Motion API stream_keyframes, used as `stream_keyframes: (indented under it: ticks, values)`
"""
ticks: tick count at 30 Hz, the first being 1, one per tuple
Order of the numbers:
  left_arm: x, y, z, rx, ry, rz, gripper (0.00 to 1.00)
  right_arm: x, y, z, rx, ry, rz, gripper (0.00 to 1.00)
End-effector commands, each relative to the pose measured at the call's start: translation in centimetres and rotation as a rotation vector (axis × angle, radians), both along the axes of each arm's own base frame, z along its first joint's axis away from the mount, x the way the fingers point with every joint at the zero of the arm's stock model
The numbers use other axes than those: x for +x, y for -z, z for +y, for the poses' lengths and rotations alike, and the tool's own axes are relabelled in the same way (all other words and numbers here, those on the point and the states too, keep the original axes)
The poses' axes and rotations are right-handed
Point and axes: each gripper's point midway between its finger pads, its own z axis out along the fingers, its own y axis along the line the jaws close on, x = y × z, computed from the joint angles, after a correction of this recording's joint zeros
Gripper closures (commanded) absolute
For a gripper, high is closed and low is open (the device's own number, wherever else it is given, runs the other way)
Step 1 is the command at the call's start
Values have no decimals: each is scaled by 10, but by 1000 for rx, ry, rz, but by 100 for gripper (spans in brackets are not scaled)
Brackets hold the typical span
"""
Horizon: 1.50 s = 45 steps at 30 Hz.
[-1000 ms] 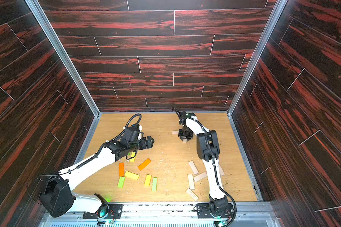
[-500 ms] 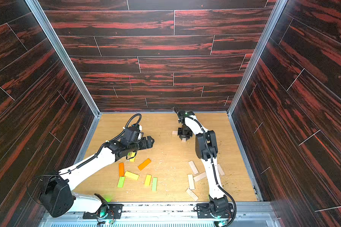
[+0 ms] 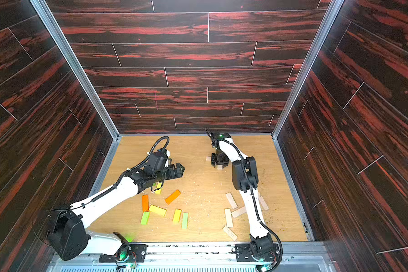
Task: Assemble a giraffe with building blocks
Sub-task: Assemble the building block at the center of the board.
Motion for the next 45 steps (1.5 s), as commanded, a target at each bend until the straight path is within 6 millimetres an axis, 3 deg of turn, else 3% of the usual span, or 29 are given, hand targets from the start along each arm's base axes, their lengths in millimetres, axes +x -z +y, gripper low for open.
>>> stream_keyframes:
  ticks: [1, 22, 27, 32, 39, 45]
  values:
    - [4, -6, 2, 12, -3, -15, 5, -11, 26, 0, -31, -9, 76, 42]
    - [4, -4, 3, 18, -2, -11, 5, -5, 26, 0, -41, -27, 75, 54]
    - [3, -3, 3, 18, -1, -9, 5, -5, 25, -1, -48, -28, 72, 54]
    - [3, -3, 3, 18, -3, -10, 5, -3, 19, -3, -57, -27, 62, 47]
    - [2, -6, 4, 14, -3, -10, 5, 2, 0, -7, -64, -18, 26, 39]
    - [-3, -11, 6, 12, 1, -16, 5, 1, -46, -11, -52, 25, -63, 34]
